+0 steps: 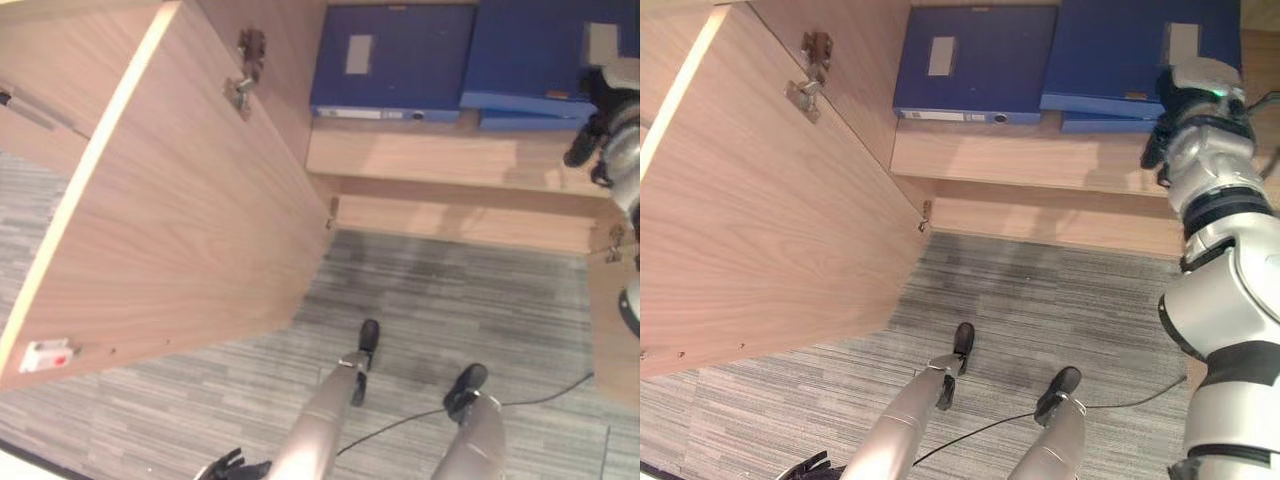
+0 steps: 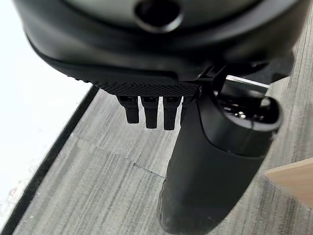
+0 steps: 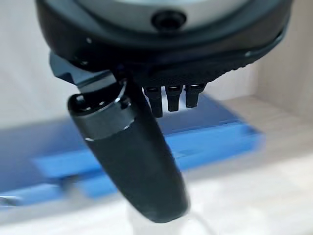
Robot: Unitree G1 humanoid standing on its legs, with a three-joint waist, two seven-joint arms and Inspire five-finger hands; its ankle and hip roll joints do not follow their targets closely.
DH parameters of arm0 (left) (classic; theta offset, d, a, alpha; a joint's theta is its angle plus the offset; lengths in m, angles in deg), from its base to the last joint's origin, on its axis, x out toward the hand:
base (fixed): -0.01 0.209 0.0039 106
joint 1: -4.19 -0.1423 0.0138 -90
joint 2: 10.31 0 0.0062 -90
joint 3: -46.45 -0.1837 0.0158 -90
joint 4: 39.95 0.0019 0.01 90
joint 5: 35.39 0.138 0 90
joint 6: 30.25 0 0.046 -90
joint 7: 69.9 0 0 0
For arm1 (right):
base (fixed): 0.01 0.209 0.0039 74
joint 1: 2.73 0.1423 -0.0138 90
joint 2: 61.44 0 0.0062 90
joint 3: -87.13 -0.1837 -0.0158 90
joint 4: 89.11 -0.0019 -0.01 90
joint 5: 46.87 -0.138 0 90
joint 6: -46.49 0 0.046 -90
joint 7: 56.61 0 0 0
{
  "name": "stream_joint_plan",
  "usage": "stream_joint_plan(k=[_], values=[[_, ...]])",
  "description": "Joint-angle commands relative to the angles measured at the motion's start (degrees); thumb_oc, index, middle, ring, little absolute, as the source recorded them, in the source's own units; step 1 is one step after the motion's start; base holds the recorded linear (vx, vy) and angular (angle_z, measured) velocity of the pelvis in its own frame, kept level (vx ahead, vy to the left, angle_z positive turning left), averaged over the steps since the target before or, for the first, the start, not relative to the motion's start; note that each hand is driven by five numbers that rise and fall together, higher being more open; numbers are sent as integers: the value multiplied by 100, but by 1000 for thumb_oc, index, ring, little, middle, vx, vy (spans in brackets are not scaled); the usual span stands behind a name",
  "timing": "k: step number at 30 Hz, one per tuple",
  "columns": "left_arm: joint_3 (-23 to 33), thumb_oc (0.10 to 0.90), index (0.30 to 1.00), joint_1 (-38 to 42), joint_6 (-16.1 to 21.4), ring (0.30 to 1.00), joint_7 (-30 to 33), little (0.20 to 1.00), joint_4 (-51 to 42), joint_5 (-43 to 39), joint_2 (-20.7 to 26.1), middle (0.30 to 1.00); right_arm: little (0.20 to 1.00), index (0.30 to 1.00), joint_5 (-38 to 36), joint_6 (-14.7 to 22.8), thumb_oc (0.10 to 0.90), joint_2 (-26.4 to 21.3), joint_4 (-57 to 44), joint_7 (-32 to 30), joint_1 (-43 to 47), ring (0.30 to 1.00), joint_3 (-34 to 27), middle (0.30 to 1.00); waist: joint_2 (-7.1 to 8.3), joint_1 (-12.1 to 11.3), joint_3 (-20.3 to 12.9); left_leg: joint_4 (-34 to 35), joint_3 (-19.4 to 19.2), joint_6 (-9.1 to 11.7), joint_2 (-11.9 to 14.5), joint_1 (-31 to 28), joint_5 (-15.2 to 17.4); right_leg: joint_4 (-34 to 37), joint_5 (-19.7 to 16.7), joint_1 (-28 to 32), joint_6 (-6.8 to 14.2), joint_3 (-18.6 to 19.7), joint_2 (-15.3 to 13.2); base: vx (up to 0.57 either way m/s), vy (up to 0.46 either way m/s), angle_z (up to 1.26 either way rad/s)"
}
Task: Put the empty folder in the office cabinet
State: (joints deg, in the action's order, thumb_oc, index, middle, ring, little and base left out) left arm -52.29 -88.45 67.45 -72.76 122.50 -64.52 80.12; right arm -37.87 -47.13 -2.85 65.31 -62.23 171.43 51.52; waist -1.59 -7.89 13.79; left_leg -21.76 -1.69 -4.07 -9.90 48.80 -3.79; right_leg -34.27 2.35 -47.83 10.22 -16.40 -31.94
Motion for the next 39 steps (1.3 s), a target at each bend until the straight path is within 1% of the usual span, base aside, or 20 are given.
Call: stream_joint_plan(k=[1, 3, 5, 7, 8, 11, 12, 15, 20, 21, 22, 24, 25, 27, 30, 33, 35, 36, 39], values=[[277, 800, 900, -241, -3, 900, 239, 900, 467, -228, 24, 900, 900, 900, 308, 41, 800, -352, -585, -682, 829, 900, -169, 900, -51, -109, 230, 570, 94, -40, -263, -642, 827, -829, -439, -409, 243, 35, -51, 7, 6, -4], [331, 800, 900, -227, 8, 900, 257, 900, 429, -223, -19, 900, 900, 900, 383, 10, 800, -441, -1118, -852, 712, 900, -428, 900, -64, -56, 261, 555, 88, -47, -251, -647, 841, -836, -440, -407, 246, 55, -41, 12, 8, -4], [379, 800, 900, -225, 12, 900, 287, 900, 391, -178, -62, 900, 900, 900, 532, -19, 800, -525, -1665, -1101, 465, 900, -849, 900, -93, -8, 300, 552, 79, -56, -243, -663, 850, -843, -430, -391, 251, 72, -35, 11, 8, -4], [402, 800, 900, -219, 14, 900, 311, 900, 371, -110, -55, 900, 900, 900, 685, -75, 800, -570, -1933, -1231, 211, 900, -1185, 900, -99, 1, 326, 542, 72, -64, -238, -684, 859, -840, -431, -366, 251, 73, -29, 3, -5, -5], [413, 800, 900, -221, 28, 900, 320, 900, 366, -90, -42, 900, 900, 900, 709, -86, 800, -562, -1915, -1217, 177, 900, -1240, 900, -111, -2, 333, 532, 65, -64, -232, -687, 863, -838, -430, -360, 249, 69, -28, -1, -7, -4], [407, 800, 900, -230, 38, 900, 314, 900, 342, -56, -9, 900, 900, 900, 745, -124, 800, -520, -1831, -1129, 120, 900, -1278, 900, -120, -3, 340, 515, 60, -60, -226, -685, 871, -836, -433, -349, 241, 61, -18, 0, 0, 0], [359, 800, 900, -242, 59, 900, 297, 900, 352, -29, 10, 900, 900, 900, 728, -122, 800, -472, -1487, -1161, 139, 900, -1211, 900, -139, -32, 348, 506, 60, -46, -221, -683, 866, -824, -436, -339, 237, 48, -19, 0, 0, 0], [337, 800, 900, -228, 71, 900, 315, 900, 361, -13, 25, 900, 900, 900, 761, -136, 800, -446, -1384, -1258, 193, 900, -1163, 900, -141, -37, 354, 508, 61, -43, -215, -690, 862, -824, -438, -346, 234, 60, -7, 0, 0, 0], [380, 800, 900, -206, 75, 900, 364, 900, 318, -21, -3, 900, 900, 900, 957, -61, 800, -489, -1926, -1364, 55, 900, -1254, 900, -124, -3, 375, 502, 41, -47, -205, -702, 858, -814, -438, -351, 231, 72, 14, -2, -5, -3], [460, 800, 900, -236, 76, 900, 339, 900, 247, 34, 18, 900, 900, 900, 1382, 34, 800, -609, -2347, -1212, -79, 900, -1057, 900, -111, -2, 396, 483, 29, -40, -186, -699, 872, -833, -416, -350, 224, 73, 17, -13, -30, -7], [466, 800, 900, -254, 92, 900, 332, 900, 209, 64, 36, 900, 900, 900, 1524, 45, 800, -607, -2334, -1161, -75, 900, -955, 900, -114, -23, 404, 467, 34, -31, -180, -698, 879, -843, -401, -346, 222, 60, 15, -17, -41, -5], [456, 800, 900, -275, 118, 900, 320, 900, 175, 74, 67, 900, 900, 900, 1817, 29, 800, -519, -2119, -1062, 80, 900, -645, 900, -123, -51, 414, 432, 38, -13, -172, -688, 886, -833, -392, -327, 214, 31, 9, -15, -33, -4], [387, 800, 900, -284, 144, 900, 311, 900, 127, 78, 115, 900, 900, 900, 2147, 11, 800, -330, -1897, -954, 281, 900, -270, 900, -125, -97, 407, 423, 44, 4, -163, -681, 885, -820, -385, -320, 207, 20, 6, -16, -30, -2], [331, 800, 900, -253, 176, 900, 317, 900, 102, 22, 140, 900, 900, 900, 2389, -9, 800, -78, -1587, -947, 499, 900, 80, 900, -140, -125, 400, 436, 52, 19, -156, -683, 875, -813, -384, -311, 211, -14, 5, 0, 0, 0], [225, 800, 900, -225, 217, 900, 351, 900, 143, -105, 211, 900, 900, 900, 2206, 3, 800, 462, -837, -813, 662, 900, 351, 900, -143, -185, 350, 419, 68, 28, -153, -661, 862, -820, -393, -322, 209, -45, -3, -2, -20, 3], [158, 800, 900, -247, 231, 900, 360, 900, 195, -164, 212, 900, 900, 900, 2136, 74, 800, 760, -267, -581, 576, 900, 636, 900, -140, -226, 324, 408, 81, 46, -159, -648, 861, -840, -406, -336, 210, -41, -5, 1, -9, 1], [124, 800, 900, -275, 221, 900, 327, 900, 201, -202, 208, 900, 900, 900, 1971, 118, 800, 843, 0, -450, 479, 900, 652, 900, -139, -235, 321, 399, 87, 54, -147, -647, 858, -847, -399, -335, 203, -49, 2, 5, -25, 4], [76, 800, 900, -288, 230, 900, 316, 900, 206, -233, 210, 900, 900, 900, 1739, 122, 800, 868, 309, -419, 405, 900, 596, 900, -142, -253, 332, 386, 91, 60, -144, -645, 850, -858, -400, -339, 204, -49, 13, 3, -22, 3], [-8, 800, 900, -302, 229, 900, 300, 900, 224, -229, 230, 900, 900, 900, 1439, 111, 800, 833, 759, -397, 344, 900, 484, 900, -165, -284, 330, 380, 90, 62, -147, -643, 844, -876, -399, -341, 213, -45, 10, 0, 0, 0]])
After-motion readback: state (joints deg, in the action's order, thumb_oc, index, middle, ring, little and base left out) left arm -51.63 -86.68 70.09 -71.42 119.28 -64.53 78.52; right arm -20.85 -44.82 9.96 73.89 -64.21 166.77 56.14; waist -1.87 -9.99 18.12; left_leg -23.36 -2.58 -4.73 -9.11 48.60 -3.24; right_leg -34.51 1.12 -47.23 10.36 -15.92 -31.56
